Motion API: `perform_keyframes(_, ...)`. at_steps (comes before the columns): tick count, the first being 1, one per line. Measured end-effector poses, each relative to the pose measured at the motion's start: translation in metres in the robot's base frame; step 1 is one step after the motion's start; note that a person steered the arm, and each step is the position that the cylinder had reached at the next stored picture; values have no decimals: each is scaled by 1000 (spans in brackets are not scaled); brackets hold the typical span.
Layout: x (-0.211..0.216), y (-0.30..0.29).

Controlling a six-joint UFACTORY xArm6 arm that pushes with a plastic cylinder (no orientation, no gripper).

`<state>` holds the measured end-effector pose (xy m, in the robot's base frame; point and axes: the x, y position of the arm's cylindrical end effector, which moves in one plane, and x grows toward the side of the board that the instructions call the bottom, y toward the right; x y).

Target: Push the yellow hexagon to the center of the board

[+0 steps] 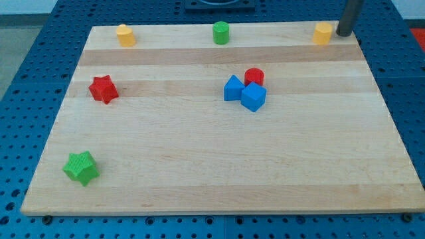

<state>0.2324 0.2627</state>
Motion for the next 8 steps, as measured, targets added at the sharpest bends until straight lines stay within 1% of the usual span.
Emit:
perform_keyframes(4, 5, -96)
perform_keyframes(6, 28, -114)
perform_keyframes(8, 44, -157)
